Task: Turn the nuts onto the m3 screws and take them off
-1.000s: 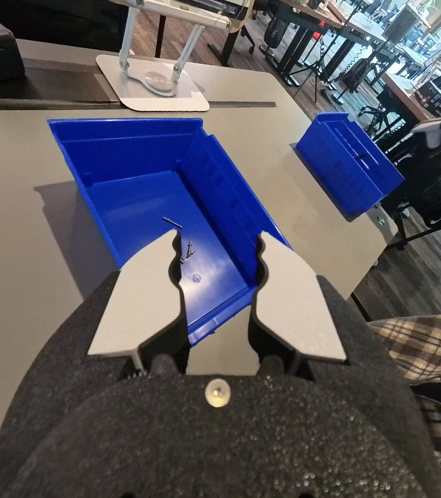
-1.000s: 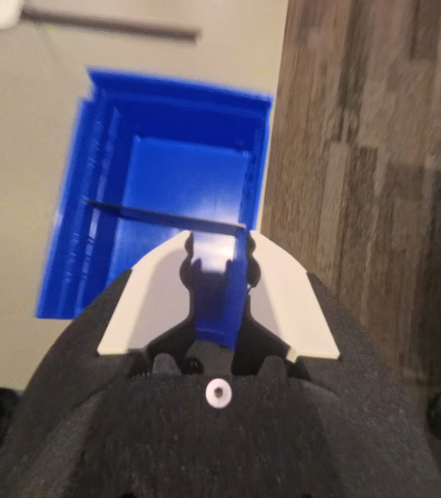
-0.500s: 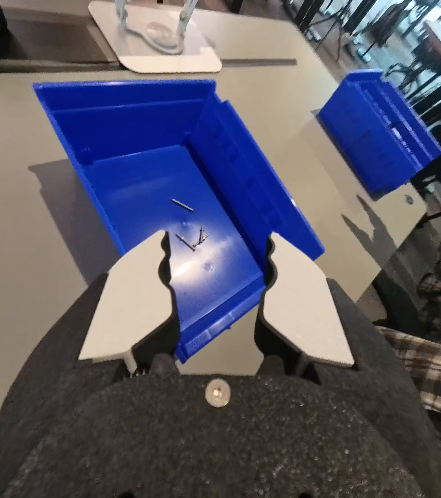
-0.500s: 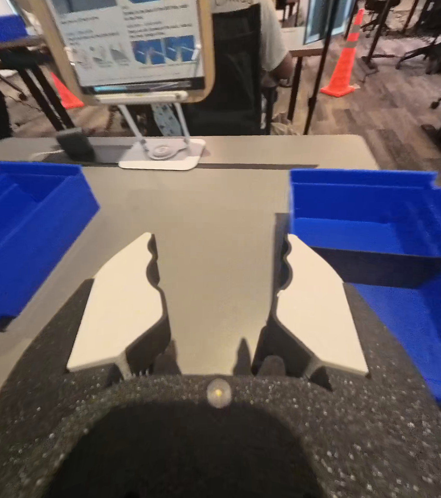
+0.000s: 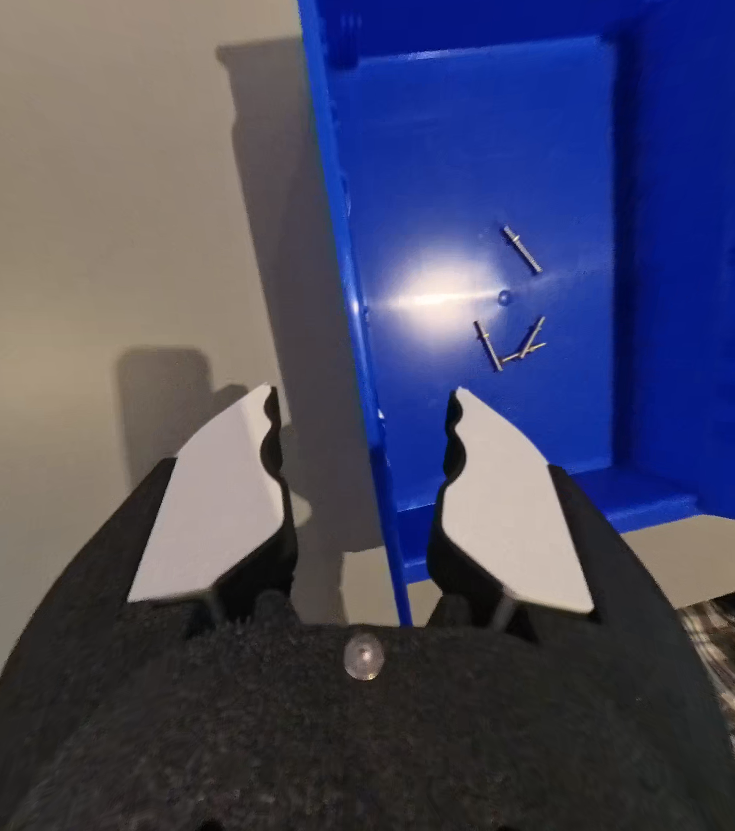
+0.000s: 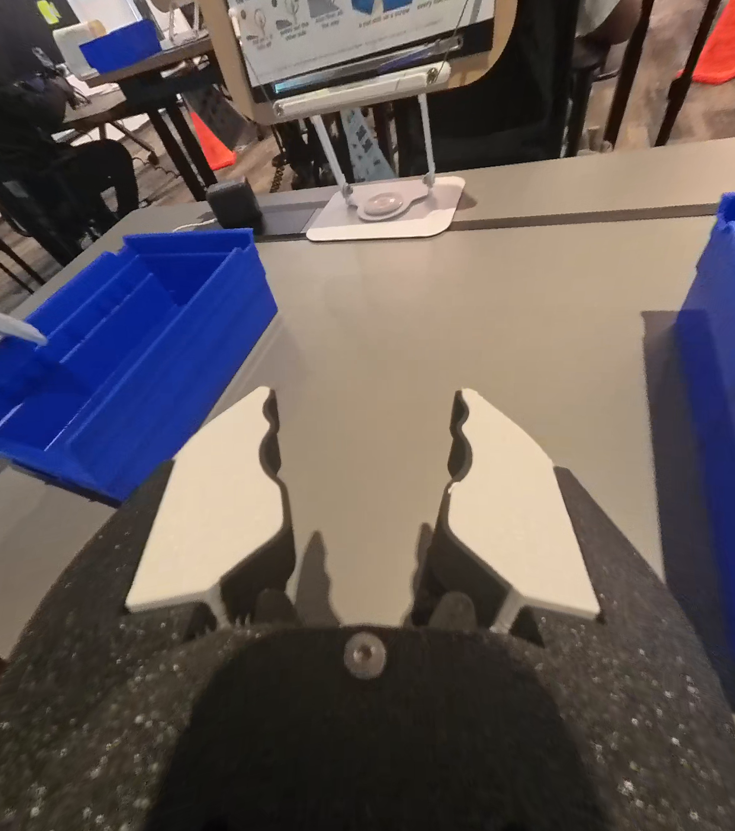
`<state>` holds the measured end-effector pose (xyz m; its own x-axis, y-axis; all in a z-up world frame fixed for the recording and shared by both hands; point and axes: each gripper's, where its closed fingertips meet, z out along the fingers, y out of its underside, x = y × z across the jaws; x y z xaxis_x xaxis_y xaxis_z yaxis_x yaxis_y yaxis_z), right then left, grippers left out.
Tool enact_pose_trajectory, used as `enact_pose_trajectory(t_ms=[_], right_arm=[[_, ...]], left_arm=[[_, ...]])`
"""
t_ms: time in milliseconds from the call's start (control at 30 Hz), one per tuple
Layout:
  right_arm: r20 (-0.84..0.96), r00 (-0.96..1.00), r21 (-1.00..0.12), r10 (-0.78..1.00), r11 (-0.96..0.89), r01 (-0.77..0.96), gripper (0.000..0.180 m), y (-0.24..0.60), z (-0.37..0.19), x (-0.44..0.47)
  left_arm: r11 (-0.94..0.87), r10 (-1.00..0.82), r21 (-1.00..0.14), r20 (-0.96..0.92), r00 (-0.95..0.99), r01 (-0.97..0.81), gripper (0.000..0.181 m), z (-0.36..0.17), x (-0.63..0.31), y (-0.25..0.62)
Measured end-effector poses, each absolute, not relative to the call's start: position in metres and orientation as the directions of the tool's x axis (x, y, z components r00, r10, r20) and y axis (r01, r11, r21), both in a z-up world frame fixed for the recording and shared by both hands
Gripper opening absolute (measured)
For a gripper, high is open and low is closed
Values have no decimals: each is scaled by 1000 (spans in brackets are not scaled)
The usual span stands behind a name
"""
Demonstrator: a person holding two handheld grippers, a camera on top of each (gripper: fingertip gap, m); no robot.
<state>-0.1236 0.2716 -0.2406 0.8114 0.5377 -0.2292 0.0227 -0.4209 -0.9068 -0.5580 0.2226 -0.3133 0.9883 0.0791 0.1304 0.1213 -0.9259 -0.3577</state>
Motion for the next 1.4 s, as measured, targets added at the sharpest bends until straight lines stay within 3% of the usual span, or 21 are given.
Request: enact_pose_trajectory(t_ms=[133,267,333,767,1400], right_arm=[[-230,807,-900,544,-435,37,73,271,-245,-126],[-243,792,-901,560,-433,29,69,269,-243,-131],[-239,791,-903,564,-428,32,69,267,-242,-132],[-283,743,-896,607,-444,21,61,261,-241,-142],[-282,721,-894,633,-445,41,57,258,-244,-154]], left_arm=[[-961,102,-243,132,986,132,62,-340,-558,214],[-989,66,-120,200,977,92,13,-358,-545,202],[-991,59,-107,187,981,80,7,-359,-545,201],[-983,145,-93,160,976,161,4,-358,-588,179],[-943,289,-123,160,944,310,5,-356,-733,106]])
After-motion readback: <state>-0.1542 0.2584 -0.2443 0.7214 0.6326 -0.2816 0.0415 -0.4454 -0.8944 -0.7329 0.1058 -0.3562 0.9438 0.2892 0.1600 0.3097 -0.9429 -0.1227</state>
